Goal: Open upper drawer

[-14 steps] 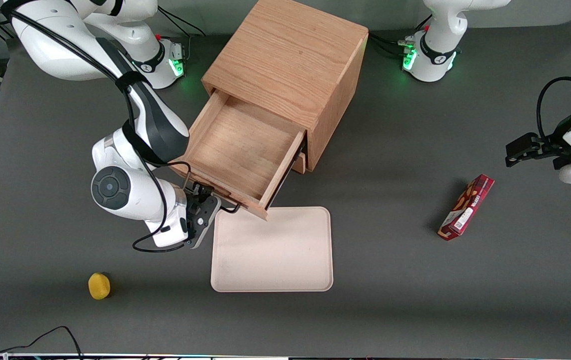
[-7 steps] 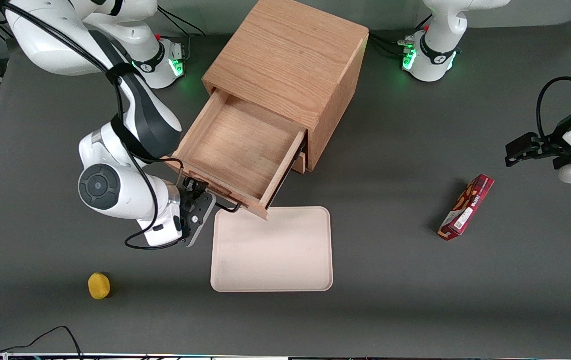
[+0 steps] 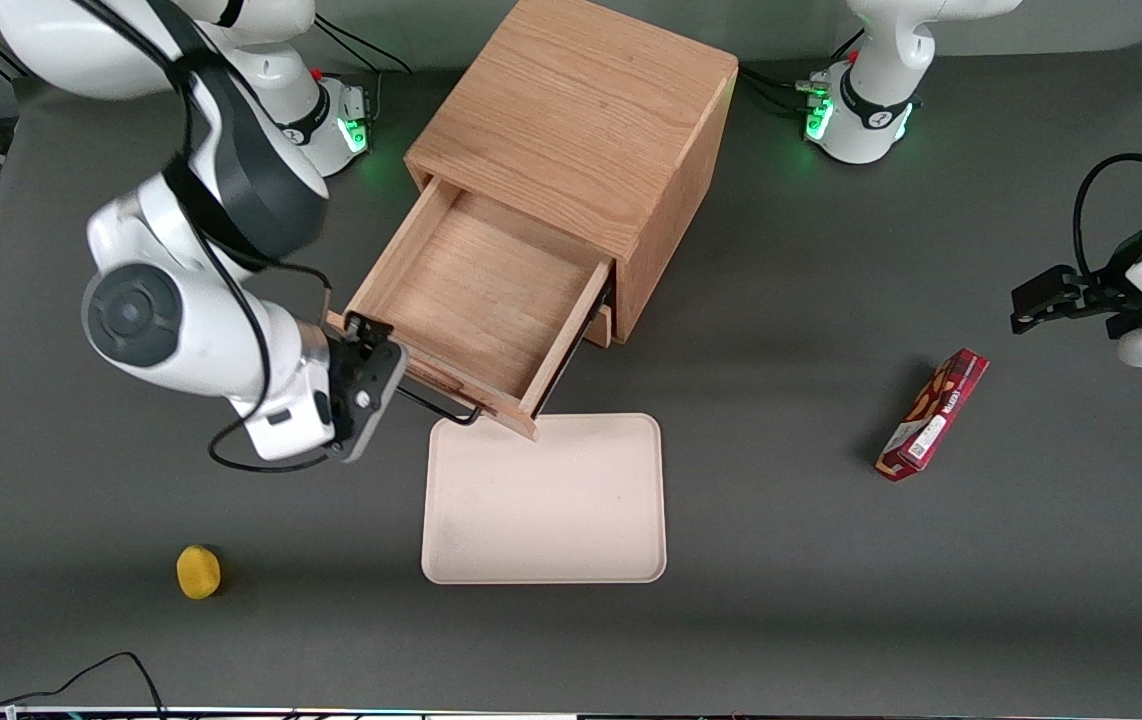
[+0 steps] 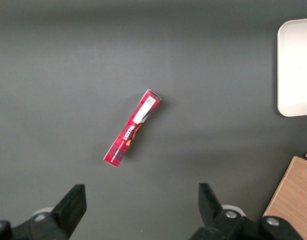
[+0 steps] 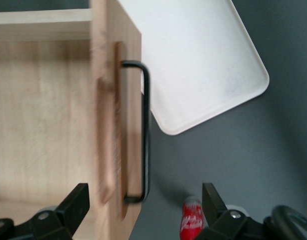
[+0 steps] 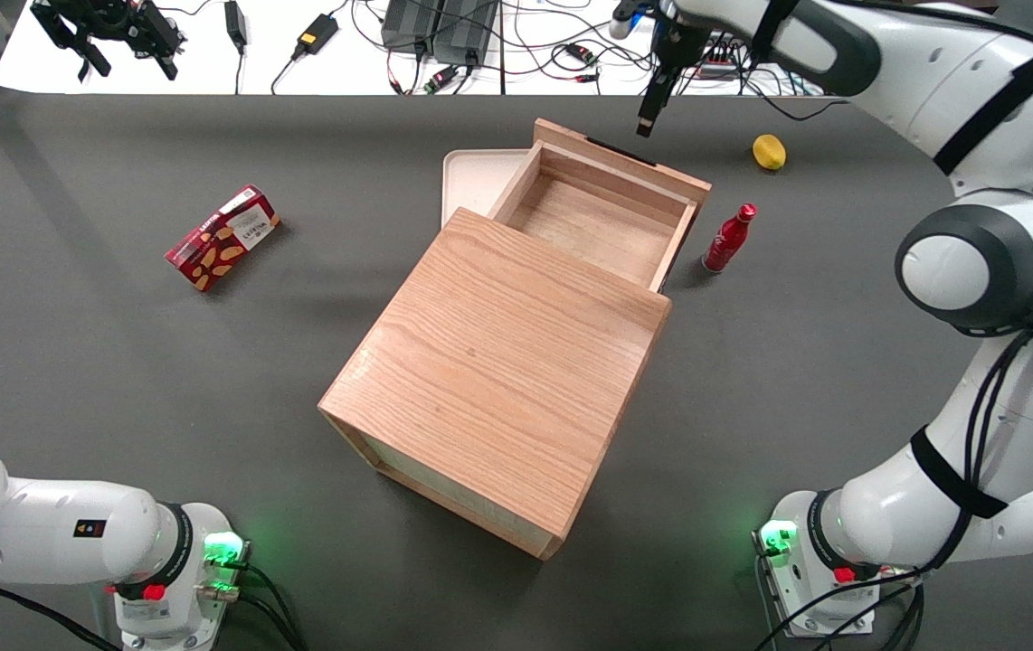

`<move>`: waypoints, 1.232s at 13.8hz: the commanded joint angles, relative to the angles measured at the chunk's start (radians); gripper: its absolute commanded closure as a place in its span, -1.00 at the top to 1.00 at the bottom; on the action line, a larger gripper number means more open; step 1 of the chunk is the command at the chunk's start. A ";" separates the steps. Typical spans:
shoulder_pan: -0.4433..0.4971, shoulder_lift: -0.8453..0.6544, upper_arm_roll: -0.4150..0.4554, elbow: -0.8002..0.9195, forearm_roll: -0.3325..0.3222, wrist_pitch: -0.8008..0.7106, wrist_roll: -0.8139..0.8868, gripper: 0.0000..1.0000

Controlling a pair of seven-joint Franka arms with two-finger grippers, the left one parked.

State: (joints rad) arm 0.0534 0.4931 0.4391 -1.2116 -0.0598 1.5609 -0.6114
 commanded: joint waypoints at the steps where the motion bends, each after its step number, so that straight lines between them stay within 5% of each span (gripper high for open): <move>1: -0.052 -0.120 -0.003 -0.029 0.067 -0.085 -0.002 1.00; 9: -0.246 -0.531 -0.002 -0.331 0.087 -0.082 0.100 1.00; 11: -0.318 -0.611 -0.003 -0.416 0.142 -0.082 0.195 1.00; 17: -0.428 -0.620 -0.017 -0.422 0.164 -0.097 0.429 1.00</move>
State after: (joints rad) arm -0.3655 -0.1038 0.4262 -1.6277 0.0844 1.4542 -0.2476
